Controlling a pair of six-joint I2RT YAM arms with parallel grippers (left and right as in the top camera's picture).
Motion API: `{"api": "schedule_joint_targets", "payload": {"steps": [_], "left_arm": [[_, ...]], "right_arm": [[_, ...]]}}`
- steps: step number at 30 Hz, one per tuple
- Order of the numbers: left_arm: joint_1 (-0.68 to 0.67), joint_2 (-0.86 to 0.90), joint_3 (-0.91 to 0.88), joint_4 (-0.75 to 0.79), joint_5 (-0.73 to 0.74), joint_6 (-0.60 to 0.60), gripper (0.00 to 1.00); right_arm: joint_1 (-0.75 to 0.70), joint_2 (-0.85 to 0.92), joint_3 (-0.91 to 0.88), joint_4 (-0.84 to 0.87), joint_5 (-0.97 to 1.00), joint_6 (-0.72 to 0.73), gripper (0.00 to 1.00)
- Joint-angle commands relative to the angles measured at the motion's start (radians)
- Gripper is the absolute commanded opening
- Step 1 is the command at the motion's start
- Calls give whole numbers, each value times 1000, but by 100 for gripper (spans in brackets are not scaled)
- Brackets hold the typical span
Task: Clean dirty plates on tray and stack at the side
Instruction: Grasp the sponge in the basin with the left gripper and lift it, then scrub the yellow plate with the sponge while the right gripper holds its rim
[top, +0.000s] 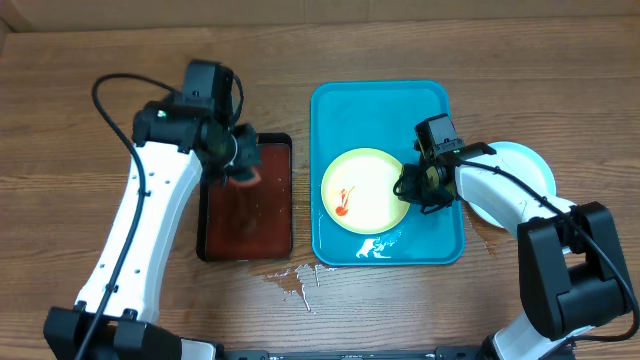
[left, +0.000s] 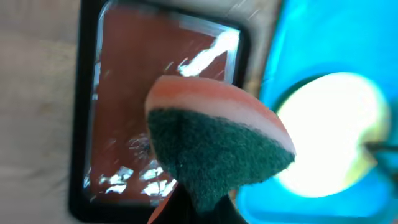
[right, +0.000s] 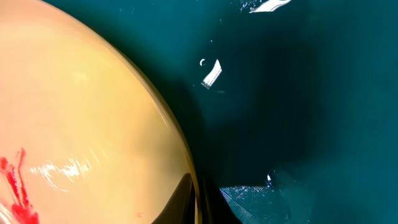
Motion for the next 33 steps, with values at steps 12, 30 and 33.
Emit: {"api": "schedule_joint_targets", "payload": {"steps": [12,30,33], "left_arm": [[-393,335,84,319,113,-81,4],[-352,611,96,225,42,-301,4],[-334,611,96,214,41,-300,4]], "right_arm": [[3,7,-6,-14,36,19,4],[3,7,-6,-22,36,19,4],[3,7,-6,-21,36,19,4]]}}
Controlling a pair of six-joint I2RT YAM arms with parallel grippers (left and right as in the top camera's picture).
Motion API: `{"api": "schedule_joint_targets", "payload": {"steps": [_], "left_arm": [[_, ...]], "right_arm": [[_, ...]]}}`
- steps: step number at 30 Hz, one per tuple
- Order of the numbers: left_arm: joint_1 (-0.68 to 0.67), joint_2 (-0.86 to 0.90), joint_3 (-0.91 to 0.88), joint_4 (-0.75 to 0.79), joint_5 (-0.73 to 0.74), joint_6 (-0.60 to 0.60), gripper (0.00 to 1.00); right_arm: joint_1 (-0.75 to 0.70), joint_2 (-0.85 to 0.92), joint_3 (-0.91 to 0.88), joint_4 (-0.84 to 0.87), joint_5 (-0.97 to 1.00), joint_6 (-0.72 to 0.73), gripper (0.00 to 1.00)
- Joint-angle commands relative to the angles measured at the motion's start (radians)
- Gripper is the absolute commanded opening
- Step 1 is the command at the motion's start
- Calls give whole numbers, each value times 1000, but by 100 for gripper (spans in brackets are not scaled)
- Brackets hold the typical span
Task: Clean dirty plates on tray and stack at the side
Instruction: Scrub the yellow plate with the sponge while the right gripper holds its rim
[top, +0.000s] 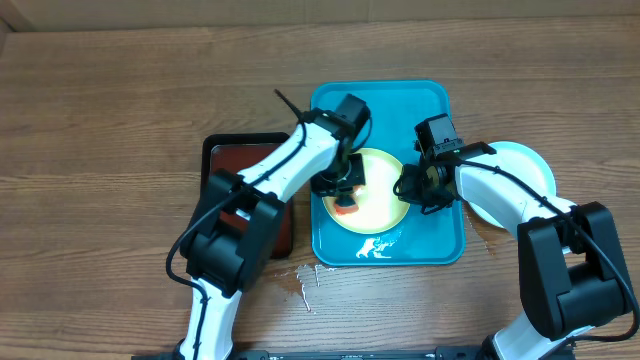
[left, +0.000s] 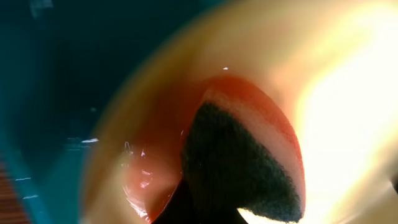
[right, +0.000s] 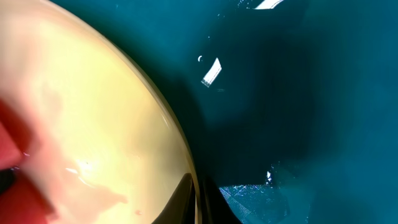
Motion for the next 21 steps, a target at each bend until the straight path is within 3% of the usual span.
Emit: {"api": "schedule_joint_targets", "payload": {"steps": [1,4,9,18,21], "left_arm": [[35,26,4,-17,-75,-42,4],[37,26,4,3,-66,-22,4],[2,28,-2,117,128,98,4],[-82,93,-2,152,344,91,4],[-83,93,2,103,334,89,4]], "right_arm": [[3,7,-8,-11,37,16,4],[3,7,-8,-12,37,16,4],[3,7,-8,-12,37,16,4],[3,7,-8,-25,36,16,4],[3,7,-8,-27,36,16,4]]}}
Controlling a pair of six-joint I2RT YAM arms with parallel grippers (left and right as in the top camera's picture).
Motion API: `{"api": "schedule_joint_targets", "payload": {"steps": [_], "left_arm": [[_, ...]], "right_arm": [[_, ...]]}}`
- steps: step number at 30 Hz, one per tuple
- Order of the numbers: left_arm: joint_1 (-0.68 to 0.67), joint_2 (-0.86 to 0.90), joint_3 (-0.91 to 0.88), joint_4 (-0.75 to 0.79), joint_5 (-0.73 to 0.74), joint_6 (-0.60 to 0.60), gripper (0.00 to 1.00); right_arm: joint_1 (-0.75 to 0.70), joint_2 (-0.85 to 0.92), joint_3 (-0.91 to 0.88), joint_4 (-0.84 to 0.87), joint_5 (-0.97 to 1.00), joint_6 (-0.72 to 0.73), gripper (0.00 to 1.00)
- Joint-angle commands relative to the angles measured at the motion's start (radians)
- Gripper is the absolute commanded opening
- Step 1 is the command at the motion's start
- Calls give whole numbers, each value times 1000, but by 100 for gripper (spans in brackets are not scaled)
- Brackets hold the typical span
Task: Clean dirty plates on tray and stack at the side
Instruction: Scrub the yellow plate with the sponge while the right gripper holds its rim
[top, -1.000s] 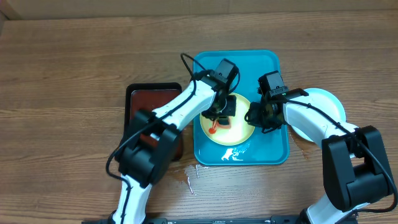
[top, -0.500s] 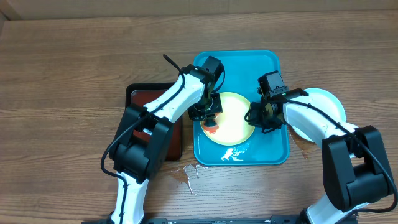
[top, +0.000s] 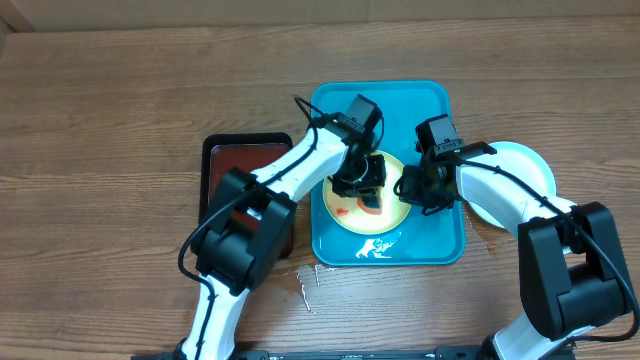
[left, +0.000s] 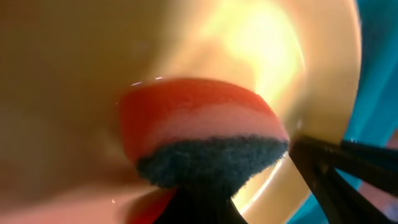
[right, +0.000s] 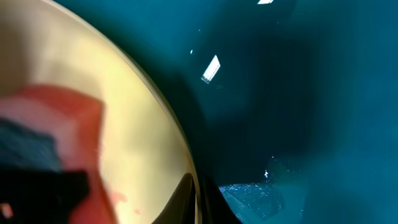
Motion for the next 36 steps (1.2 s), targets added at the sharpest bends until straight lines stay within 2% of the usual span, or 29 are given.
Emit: {"api": "schedule_joint_targets", "payload": {"steps": [1,5,9,13,20,22,25,28,31,36], "left_arm": [[-19,48,2,-66,55,5,4],[6,48,39,-206,-144,-51,4],[31,48,86,-285,-307,-54,4],[39,48,109,-287,-447,-32,4],[49,48,140,-253,-606,-24,4],[56,48,140,-224,-591,-5,4],[58,48,140,-171,-489,25,4],[51,56,140,-99,-224,54,4],[26,79,140,-61,-40,53,4],[-19,118,140,-119,16,54,4]], "right_arm": [[3,7,-8,-11,34,10,4],[3,7,-8,-11,34,10,4],[3,7,-8,-11,34,10,4],[3,7,-8,-11,34,10,4],[3,7,-8,-11,34,10,4],[3,7,-8,-11,34,10,4],[3,7,-8,-11,34,10,4],[3,7,-7,-11,34,10,4],[3,7,-8,-11,34,10,4],[3,7,-7,-16,34,10,4]]}}
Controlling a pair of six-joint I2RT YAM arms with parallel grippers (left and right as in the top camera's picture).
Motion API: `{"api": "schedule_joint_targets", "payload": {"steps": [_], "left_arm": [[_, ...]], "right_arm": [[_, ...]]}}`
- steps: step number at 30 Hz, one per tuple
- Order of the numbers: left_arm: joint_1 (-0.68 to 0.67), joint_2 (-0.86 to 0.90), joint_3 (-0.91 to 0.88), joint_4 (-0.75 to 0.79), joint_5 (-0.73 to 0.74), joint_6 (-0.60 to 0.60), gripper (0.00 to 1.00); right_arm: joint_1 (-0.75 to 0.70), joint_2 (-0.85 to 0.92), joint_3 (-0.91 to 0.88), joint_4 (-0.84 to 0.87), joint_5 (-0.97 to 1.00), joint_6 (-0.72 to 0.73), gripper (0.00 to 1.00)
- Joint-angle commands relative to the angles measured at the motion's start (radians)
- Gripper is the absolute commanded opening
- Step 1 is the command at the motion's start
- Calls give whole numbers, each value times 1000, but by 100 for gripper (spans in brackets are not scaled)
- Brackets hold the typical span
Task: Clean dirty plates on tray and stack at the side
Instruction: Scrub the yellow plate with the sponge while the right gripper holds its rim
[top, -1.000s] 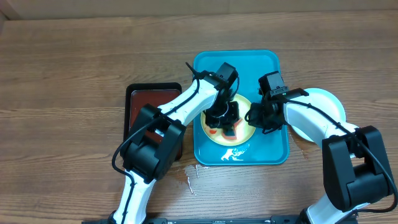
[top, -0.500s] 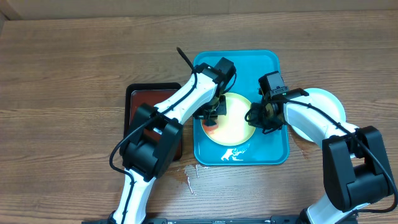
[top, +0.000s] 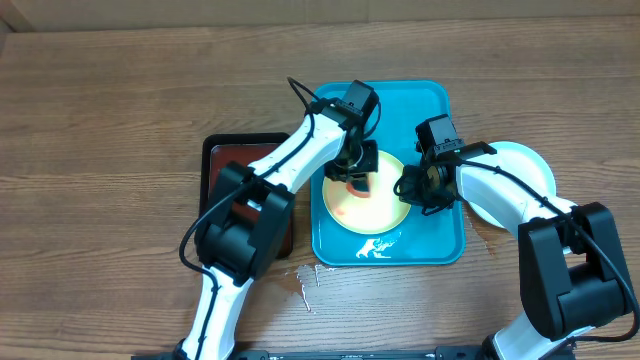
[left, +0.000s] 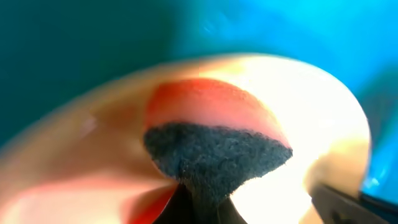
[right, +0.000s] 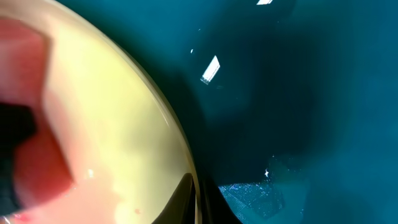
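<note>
A pale yellow plate (top: 372, 205) lies in the blue tray (top: 438, 238), smeared pink-red. My left gripper (top: 357, 170) is shut on a red sponge (left: 208, 106) with a dark green scrub side (left: 214, 152), pressed on the plate's far part. My right gripper (top: 408, 187) is shut on the plate's right rim (right: 180, 140), one finger on each side of the rim. A white plate (top: 523, 175) rests on the table right of the tray.
A dark red-brown tray (top: 226, 165) of water sits left of the blue tray. Water drops (top: 300, 283) lie on the wood in front of the trays. Wet patches (top: 378, 245) show on the blue tray's near part.
My left gripper and the sponge have moved from the plate's middle-right to its far part. A pink smear now covers the plate. The right gripper holds the rim as before.
At first my left gripper held the sponge over the dark tray, and a red stain marked the plate. Then the sponge was on the stain at the plate's left, later at the middle-right, now at the far part. My right gripper gripped the rim throughout.
</note>
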Motion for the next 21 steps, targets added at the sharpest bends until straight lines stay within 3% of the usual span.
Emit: {"api": "schedule_joint_targets", "payload": {"steps": [1,7,15,17,21], "left_arm": [[-53,60,3,-53,135,23,4],[-37,59,3,-185,89,38,4],[8,56,51,-372,-308,2,4],[10,56,69,-390,-447,-18,4],[10,56,92,-380,-586,-20,4]], "right_arm": [[3,9,-8,-15,35,8,4],[3,9,-8,-15,35,8,4],[3,9,-8,-14,35,8,4],[3,9,-8,-14,35,8,4],[3,9,-8,-14,35,8,4]]}}
